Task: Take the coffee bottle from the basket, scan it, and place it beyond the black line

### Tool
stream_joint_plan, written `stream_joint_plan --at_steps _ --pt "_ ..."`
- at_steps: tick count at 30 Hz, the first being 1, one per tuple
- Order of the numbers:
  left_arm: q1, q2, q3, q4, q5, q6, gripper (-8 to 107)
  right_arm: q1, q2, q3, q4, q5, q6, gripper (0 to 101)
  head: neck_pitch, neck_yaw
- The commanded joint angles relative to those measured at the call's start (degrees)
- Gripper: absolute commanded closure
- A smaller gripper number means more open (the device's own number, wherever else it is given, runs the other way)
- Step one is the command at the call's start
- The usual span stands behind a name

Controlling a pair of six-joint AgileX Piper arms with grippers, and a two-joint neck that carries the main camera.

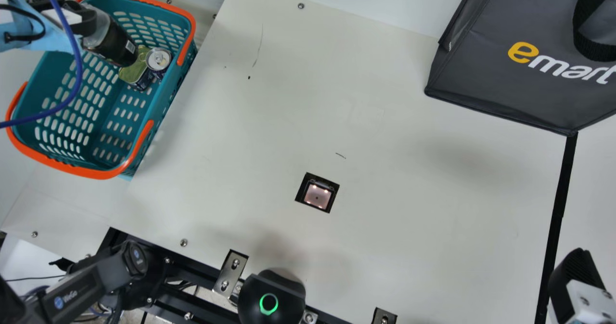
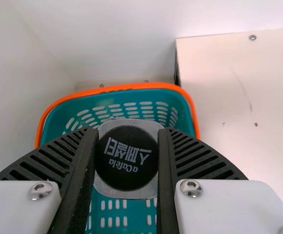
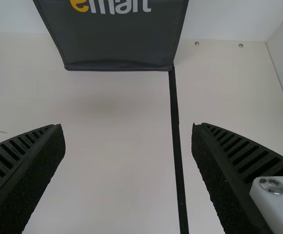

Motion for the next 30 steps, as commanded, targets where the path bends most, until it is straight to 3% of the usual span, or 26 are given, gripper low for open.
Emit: stream_joint_plan --at_steps 1,20,30 --pt "-2.50 -0.46 -0.11 1.01 -0.40 -2.02 89 0.00 0.00 0.00 0.00 0.00 0.00 10 -1.48 0.14" --pt "-22.30 -4.57 1.34 11.44 -4.79 -18.74 89 0.00 0.00 0.00 0.00 0.07 0.00 10 -1.48 0.14" --pt "-31.07 -5.96 2.25 13.41 -4.75 -23.56 89 0.00 0.00 0.00 0.00 0.07 0.00 10 -1.48 0.14"
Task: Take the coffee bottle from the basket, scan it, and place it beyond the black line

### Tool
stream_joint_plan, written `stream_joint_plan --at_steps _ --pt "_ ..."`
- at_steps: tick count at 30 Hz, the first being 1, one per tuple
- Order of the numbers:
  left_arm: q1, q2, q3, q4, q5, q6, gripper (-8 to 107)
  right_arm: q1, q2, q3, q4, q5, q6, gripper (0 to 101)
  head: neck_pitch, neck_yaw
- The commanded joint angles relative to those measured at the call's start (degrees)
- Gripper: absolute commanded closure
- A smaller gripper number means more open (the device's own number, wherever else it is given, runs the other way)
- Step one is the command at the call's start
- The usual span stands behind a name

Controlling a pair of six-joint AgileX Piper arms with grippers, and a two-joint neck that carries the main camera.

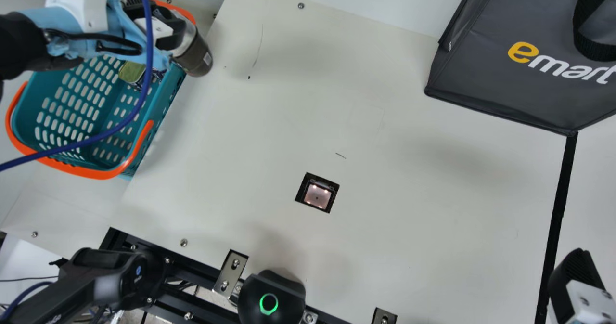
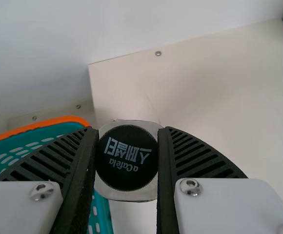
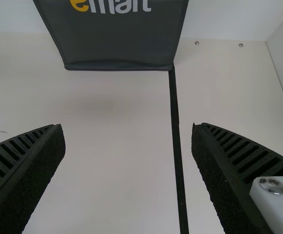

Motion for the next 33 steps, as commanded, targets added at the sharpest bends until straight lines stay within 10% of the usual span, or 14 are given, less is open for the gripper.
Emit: stream_joint_plan --at_steps 1,33 --pt "-1.90 -0.17 0.17 0.12 -0.12 -0.69 89 0.00 0.00 0.00 0.00 0.00 0.00 10 -1.48 0.14" --pt "-21.78 -1.44 4.98 -2.33 -1.85 0.04 89 0.00 0.00 0.00 0.00 -0.07 0.00 10 -1.48 0.14"
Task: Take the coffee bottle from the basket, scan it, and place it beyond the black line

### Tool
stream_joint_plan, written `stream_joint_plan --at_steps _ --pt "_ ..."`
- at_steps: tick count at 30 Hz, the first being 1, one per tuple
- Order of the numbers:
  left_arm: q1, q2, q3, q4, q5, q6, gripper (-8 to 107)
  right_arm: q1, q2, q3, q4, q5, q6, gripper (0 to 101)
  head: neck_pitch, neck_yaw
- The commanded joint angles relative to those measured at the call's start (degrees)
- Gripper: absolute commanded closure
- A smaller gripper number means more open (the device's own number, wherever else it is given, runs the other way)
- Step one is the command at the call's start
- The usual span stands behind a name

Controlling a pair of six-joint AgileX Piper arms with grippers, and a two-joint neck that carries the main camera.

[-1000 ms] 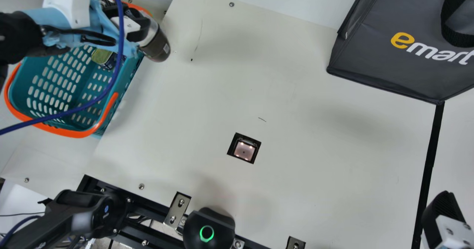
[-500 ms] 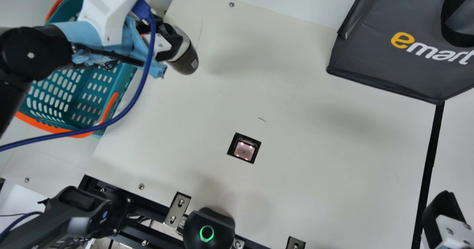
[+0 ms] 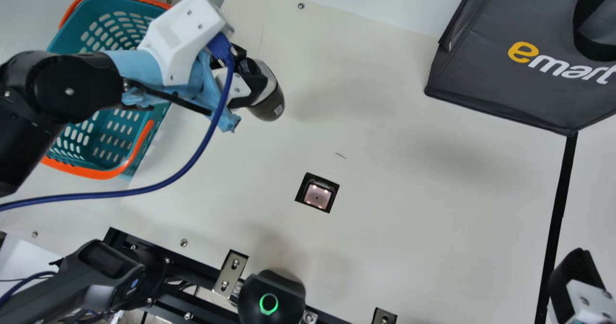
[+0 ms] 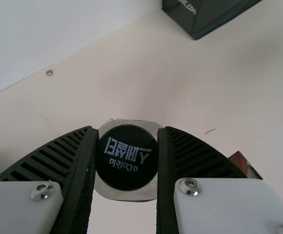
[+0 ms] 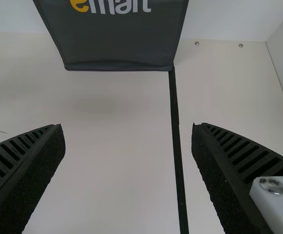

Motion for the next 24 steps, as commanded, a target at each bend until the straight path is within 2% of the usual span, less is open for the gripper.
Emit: stream_joint_plan --at_steps 1,11,24 --pt "-0.92 0.11 0.27 -0.34 -0.16 0.08 89 0.00 0.00 0.00 0.00 0.00 0.00 10 -1.48 0.14" --pt "-5.14 1.24 0.92 -1.81 -0.86 0.05 89 0.00 0.00 0.00 0.00 0.00 0.00 10 -1.48 0.14" --pt "-6.26 2.44 2.02 -4.35 -0.62 1.79 89 0.00 0.00 0.00 0.00 0.08 0.00 10 -1.48 0.14"
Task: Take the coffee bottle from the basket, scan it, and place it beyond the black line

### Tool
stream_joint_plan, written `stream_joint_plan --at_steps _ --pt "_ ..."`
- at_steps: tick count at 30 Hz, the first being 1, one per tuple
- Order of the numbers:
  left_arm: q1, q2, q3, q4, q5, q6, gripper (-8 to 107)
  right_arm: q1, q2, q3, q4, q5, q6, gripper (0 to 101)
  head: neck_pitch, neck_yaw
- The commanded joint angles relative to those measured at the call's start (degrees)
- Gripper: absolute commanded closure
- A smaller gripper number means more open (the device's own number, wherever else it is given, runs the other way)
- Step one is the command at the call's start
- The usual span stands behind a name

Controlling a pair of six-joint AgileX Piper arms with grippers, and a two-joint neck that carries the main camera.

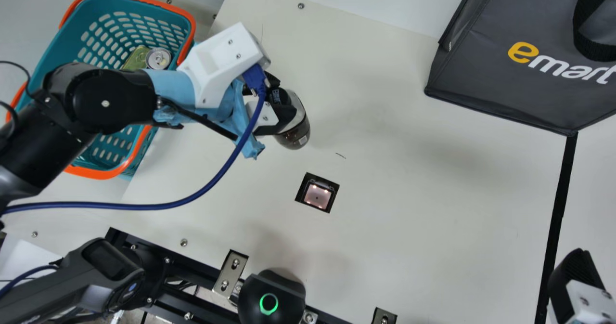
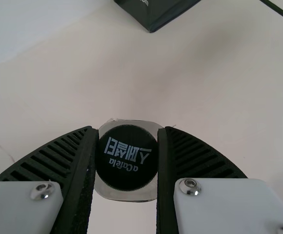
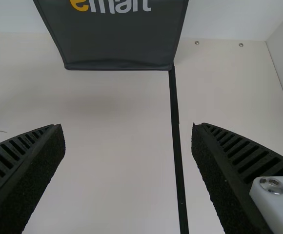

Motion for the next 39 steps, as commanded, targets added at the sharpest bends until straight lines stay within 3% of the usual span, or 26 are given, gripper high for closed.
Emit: stream_joint_plan --at_steps 1,11,39 --pt "-0.11 0.22 0.20 -0.18 -0.08 0.25 89 0.00 0.00 0.00 0.00 0.00 0.00 10 -1.48 0.14" --pt "0.30 3.54 -0.23 -1.04 -0.54 2.31 89 0.00 0.00 0.00 0.00 0.00 0.00 10 -1.48 0.14" --pt "-5.93 7.57 0.08 3.92 -5.08 -2.01 89 0.00 0.00 0.00 0.00 -0.08 0.00 10 -1.48 0.14"
